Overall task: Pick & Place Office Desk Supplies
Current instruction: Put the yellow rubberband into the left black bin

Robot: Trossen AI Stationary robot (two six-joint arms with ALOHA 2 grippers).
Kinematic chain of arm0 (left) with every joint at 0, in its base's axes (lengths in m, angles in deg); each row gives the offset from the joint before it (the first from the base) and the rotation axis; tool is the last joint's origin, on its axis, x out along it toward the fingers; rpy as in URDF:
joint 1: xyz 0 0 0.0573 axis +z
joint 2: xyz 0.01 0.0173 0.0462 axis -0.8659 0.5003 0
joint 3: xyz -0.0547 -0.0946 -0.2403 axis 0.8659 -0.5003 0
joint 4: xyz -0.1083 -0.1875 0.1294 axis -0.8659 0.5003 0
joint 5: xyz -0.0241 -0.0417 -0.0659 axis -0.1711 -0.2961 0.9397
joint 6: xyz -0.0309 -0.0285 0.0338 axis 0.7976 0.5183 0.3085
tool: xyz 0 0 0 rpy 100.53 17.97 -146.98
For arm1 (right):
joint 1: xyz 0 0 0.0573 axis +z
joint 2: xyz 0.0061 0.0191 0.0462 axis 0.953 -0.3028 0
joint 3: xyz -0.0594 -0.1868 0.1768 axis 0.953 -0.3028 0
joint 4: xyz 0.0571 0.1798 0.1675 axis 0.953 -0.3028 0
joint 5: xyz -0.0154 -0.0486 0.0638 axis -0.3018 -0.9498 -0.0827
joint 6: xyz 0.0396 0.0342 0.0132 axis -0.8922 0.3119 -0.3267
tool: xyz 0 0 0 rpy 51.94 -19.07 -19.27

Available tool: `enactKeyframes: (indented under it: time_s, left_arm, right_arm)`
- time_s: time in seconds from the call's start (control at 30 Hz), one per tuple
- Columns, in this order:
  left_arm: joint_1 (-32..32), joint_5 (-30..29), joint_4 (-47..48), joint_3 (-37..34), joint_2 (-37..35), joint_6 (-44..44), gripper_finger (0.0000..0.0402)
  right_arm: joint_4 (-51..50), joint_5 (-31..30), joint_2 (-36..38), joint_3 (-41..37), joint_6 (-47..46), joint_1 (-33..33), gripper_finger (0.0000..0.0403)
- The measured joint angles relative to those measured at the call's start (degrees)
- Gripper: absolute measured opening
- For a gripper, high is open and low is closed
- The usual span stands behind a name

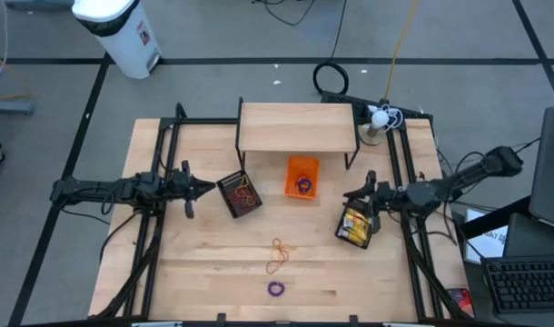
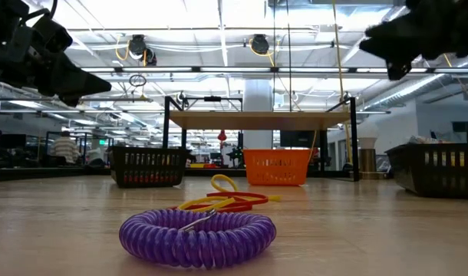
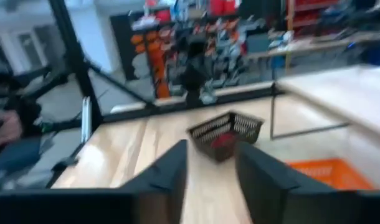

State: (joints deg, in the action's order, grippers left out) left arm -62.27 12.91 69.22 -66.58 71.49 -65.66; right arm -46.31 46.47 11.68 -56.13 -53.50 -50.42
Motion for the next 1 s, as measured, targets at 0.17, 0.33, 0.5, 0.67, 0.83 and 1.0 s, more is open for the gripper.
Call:
enactKeyframes:
  time_s: [0.17, 0.33, 0.5, 0.67, 0.83, 1.0]
  left_arm:
    - [0.0, -0.5, -0.3, 0.0, 0.0, -1.1, 0.0024]
    - [0.0, -1.2, -0.5, 0.0, 0.0, -2.8, 0.0024]
    - [0.0, -5.8, -4.2, -0.1, 0.0, -3.3, 0.0024]
    - [0.0, -9.0, -7.8, -0.1, 0.0, -4.5, 0.0024]
    - [0.0, -8.4, -10.5, 0.0, 0.0, -5.2, 0.0024]
    - [0.0, -5.2, -8.9, 0.0, 0.0, -7.3, 0.0024]
  right_arm:
    - [1.8, 11.1, -3.4, -0.1, 0.4, -8.3, 0.0011]
    - [7.7, 15.3, 2.2, -0.1, 7.6, -13.2, 0.0015]
    - [2.0, 15.2, 12.8, 0.0, 11.2, -14.3, 0.0003]
    - [-10.3, 8.7, 18.4, 0.0, 11.2, -13.9, 0.0001]
    - [-13.2, 4.8, 19.2, 0.0, 12.2, -13.6, 0.0001]
    - [-15.8, 0.4, 19.0, -0.2, 14.0, -13.6, 0.0001]
